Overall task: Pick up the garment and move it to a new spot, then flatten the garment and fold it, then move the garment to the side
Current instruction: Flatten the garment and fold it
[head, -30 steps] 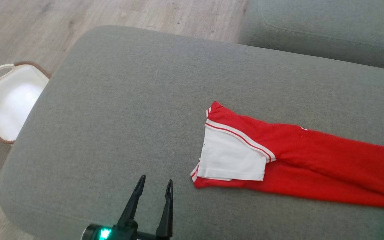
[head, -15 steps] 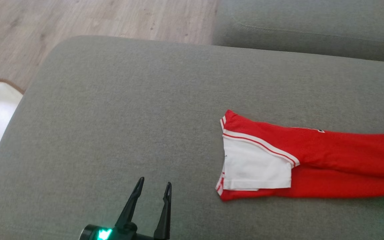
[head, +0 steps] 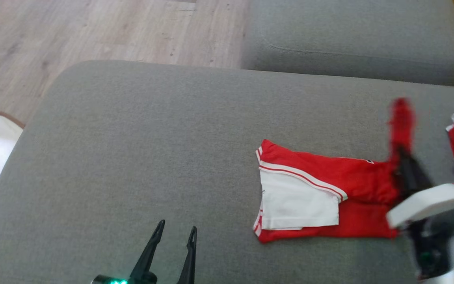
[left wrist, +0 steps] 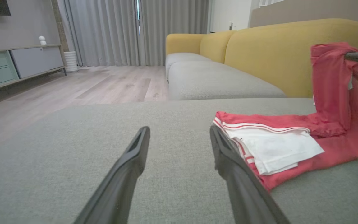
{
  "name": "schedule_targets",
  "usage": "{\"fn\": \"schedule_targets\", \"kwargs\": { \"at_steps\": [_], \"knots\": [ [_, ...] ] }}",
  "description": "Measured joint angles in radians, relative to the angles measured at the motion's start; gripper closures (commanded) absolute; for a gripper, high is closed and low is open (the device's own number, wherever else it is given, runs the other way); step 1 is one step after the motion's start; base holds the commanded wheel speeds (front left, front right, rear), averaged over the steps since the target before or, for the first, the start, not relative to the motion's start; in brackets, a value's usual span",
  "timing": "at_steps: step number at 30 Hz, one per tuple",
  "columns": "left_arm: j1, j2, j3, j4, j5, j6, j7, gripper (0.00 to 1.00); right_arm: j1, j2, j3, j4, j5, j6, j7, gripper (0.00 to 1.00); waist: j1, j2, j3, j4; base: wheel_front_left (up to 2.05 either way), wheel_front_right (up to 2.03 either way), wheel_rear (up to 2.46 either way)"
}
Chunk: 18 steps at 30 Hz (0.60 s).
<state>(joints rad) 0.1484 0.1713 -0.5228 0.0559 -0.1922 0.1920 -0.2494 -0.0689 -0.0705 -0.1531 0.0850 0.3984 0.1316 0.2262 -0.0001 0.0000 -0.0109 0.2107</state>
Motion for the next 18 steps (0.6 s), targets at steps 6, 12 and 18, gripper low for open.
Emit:
{"fn": "schedule_targets", "kwargs": {
  "at_steps": [6, 12, 18],
  "knots": [
    [0.001, -0.035, 0.023, 0.006, -0.002, -0.023, 0.000, 0.00, 0.026, 0.023, 0.235, -0.012, 0.100, 0.000, 0.014, 1.00, 0.0000, 0.0000, 0.005, 0.048, 0.00, 0.00, 0.00],
    [0.001, -0.044, 0.040, 0.006, 0.007, -0.040, 0.000, 0.00, 0.026, 0.023, 0.401, 0.076, 0.165, 0.000, -0.024, 1.00, 0.0000, 0.0000, 0.021, 0.088, 0.00, 0.00, 0.00],
    [0.001, -0.058, 0.053, 0.008, 0.009, -0.049, 0.000, 0.00, 0.025, 0.022, 0.444, 0.125, 0.176, 0.000, -0.059, 0.00, 0.0001, 0.0000, 0.025, 0.094, 0.00, 0.00, 0.00]
  ]
}}
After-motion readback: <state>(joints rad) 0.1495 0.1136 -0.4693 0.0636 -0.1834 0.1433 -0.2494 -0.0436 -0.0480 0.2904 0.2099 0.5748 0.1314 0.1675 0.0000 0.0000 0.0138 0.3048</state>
